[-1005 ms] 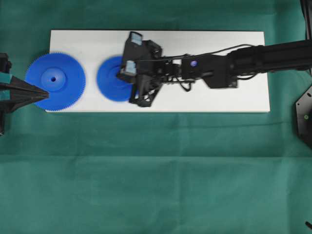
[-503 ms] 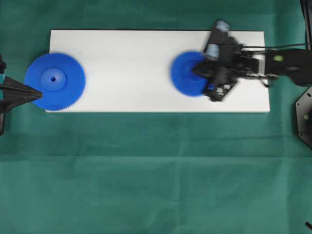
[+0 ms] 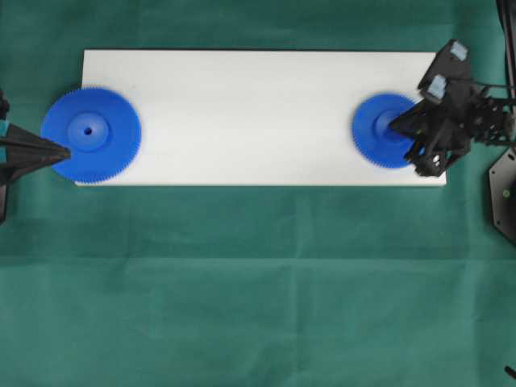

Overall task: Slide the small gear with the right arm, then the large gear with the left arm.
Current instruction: 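Slide the small blue gear back right to its start spot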

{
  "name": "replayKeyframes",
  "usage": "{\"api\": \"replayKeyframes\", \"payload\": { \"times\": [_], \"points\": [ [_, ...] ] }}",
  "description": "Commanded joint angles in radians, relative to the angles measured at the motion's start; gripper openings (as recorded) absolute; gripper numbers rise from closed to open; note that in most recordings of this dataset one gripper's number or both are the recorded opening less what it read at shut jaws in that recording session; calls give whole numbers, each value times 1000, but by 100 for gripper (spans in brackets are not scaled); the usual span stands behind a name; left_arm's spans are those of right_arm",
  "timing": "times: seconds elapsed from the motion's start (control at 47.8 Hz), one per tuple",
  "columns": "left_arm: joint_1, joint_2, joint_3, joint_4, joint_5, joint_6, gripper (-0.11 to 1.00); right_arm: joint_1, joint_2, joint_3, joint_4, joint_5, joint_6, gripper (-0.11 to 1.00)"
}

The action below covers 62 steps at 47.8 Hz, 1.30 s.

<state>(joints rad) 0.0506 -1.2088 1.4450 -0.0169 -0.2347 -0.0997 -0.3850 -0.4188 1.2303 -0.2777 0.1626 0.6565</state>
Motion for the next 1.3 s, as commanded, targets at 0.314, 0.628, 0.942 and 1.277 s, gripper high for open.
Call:
{"api": "replayKeyframes", "payload": {
  "times": [0.314,0.628,0.942,1.277],
  "points": [
    [3,23,-20,-2,-5,0,0,-11,-61,20,-2,0,-2,50],
    [5,23,-15,-2,-3,0,0,-11,-181,12,-40,-29,-3,50],
    [8,25,-18,-2,-3,0,0,-11,-416,31,-110,-95,-3,50],
    [29,25,-37,-2,-5,0,0,-11,-589,100,-115,-101,-5,50]
  ]
}}
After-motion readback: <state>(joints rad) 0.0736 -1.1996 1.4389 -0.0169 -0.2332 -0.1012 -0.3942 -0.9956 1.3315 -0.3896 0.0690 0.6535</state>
